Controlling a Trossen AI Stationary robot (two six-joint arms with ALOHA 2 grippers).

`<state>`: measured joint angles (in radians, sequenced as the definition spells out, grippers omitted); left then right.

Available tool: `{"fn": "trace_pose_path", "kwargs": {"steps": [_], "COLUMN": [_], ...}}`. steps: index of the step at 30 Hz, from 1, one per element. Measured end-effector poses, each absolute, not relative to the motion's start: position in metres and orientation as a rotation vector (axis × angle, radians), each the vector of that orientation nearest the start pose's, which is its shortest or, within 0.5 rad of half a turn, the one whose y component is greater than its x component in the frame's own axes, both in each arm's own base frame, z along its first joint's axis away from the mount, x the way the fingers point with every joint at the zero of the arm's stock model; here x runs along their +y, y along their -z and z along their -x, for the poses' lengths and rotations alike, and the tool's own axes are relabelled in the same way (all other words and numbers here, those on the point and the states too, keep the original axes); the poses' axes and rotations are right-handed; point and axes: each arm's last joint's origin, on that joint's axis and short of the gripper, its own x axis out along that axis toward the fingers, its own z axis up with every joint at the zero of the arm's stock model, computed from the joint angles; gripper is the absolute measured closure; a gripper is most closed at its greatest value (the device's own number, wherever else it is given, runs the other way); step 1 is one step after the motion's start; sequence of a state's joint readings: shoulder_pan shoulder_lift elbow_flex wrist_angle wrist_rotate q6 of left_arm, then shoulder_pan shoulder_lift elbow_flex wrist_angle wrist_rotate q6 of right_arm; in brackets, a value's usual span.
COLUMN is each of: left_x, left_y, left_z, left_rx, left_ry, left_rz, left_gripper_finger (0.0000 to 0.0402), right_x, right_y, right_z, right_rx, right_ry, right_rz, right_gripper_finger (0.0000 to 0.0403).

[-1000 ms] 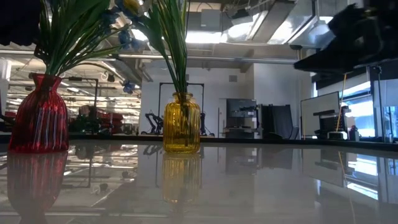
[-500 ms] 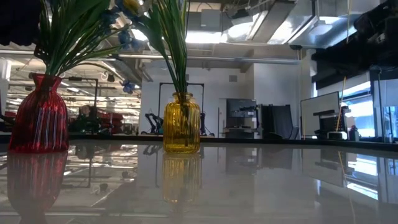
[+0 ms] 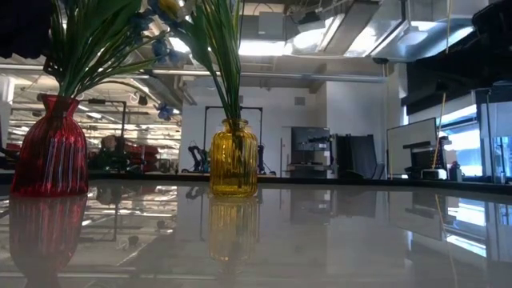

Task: Sort flowers into vase by color
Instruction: Return to Home Position

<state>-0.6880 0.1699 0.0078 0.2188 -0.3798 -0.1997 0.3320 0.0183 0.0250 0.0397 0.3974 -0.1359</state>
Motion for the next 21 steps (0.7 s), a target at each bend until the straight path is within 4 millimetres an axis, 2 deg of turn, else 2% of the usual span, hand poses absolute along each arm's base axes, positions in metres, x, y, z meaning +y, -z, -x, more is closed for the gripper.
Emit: {"fn": "trace_pose_path", "kwargs": {"steps": [4, 7, 21], "left_x": [-0.0589, -0.0589, -0.0589], "left_y": [-0.1731, -0.1731, -0.1731], "left_z": [-0.0885, -0.0885, -0.0885], "left_rx": [-0.017, -0.017, -0.017], "left_ry": [0.312, 0.312, 0.312], "left_rz": [0.227, 0.226, 0.227], "left_gripper_finger": [0.0401, 0.0401, 0.0401], "right_x": [0.0236, 0.0249, 0.0252], "right_y": [-0.174, -0.1739, -0.1742], "right_z": [-0.093, -0.0931, -0.0932], "right_rx": [-0.042, -0.042, -0.051], "right_ry": [0.009, -0.041, -0.052], "right_rz": [0.11, -0.046, -0.038], "right_gripper_finger": [0.0395, 0.039, 0.0389]}}
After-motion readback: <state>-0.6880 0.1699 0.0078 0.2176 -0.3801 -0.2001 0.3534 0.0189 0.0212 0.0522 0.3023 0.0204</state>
